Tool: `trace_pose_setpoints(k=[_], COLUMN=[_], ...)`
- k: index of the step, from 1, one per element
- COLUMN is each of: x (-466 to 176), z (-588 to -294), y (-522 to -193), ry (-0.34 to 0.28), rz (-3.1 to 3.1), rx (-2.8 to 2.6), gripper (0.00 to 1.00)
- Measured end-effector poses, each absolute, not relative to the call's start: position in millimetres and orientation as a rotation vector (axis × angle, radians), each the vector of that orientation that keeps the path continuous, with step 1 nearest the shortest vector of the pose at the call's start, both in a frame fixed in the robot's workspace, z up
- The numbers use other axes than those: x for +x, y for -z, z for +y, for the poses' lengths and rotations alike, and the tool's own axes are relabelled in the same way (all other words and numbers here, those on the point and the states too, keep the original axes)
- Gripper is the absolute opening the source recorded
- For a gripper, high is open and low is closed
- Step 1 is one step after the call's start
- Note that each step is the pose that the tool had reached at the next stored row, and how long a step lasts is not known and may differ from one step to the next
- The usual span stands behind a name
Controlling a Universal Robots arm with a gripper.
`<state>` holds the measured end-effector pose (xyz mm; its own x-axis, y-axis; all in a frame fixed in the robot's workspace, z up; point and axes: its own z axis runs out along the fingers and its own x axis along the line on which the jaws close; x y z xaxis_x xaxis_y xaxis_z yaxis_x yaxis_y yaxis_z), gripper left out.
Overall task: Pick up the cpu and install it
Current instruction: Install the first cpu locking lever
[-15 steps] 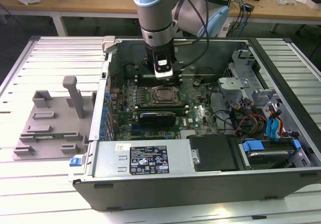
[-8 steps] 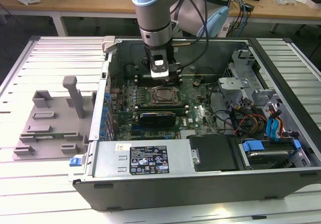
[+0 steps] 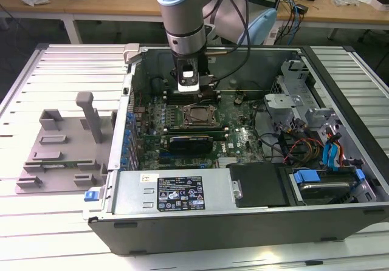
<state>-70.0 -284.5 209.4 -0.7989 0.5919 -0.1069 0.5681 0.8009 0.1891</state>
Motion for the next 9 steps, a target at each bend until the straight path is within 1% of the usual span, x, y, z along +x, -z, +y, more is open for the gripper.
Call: trace_pose_setpoints(k=[9], x=[-65.7], z=[-284.4], y=[-202.7], ry=[-0.199], rz=[2.825], rx=[0.955], gripper=[0.11])
